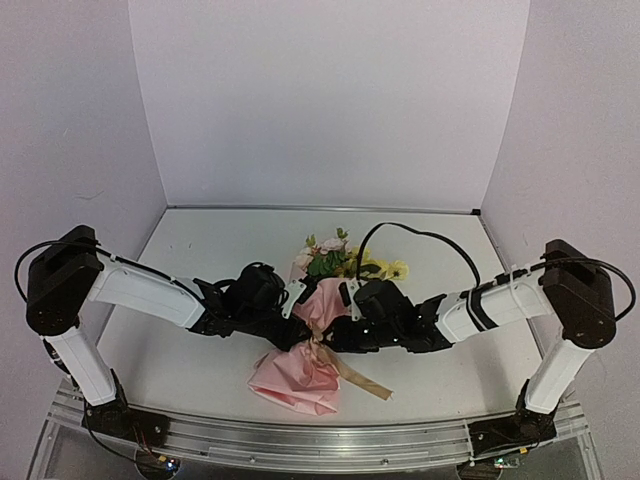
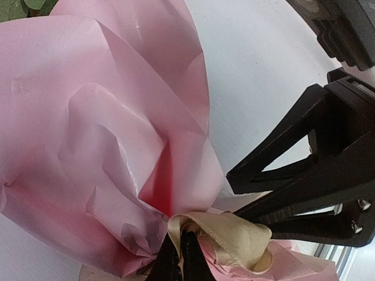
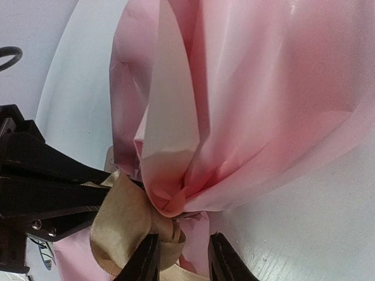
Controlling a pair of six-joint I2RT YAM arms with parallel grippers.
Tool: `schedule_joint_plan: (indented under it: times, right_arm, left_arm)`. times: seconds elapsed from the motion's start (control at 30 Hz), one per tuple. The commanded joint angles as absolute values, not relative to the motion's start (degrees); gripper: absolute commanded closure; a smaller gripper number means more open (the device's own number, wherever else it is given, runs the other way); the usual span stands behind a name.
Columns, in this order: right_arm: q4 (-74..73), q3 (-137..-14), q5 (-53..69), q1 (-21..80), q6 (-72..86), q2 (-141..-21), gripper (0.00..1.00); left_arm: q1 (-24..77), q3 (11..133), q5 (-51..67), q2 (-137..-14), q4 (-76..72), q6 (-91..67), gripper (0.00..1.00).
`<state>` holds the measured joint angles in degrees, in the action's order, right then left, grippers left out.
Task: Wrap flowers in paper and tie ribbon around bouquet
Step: Cross the half-tied ribbon over the folded bouquet.
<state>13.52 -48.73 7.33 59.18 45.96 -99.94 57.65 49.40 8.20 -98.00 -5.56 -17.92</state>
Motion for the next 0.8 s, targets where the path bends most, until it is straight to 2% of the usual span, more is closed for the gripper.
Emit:
schedule_joint_plan:
  times: [0.0, 0.43, 0.77]
  right_arm:
    - [15.8, -52.0, 9.4, 59.6, 44.3, -99.6, 0.68]
    - [13.2, -55.1, 10.8, 59.6, 44.1, -103.0, 0.66]
    - [13.1, -54.4, 8.2, 59.6, 45.0, -102.8, 0.64]
  left_arm:
    - [57.6, 49.2, 9.0, -96.6, -6.4, -16.9, 1.0]
    - [57.6, 48.7, 9.8, -96.0, -6.8, -16.4, 1.0]
    - [57.9, 47.6, 14.7, -95.1, -7.9, -14.3, 1.0]
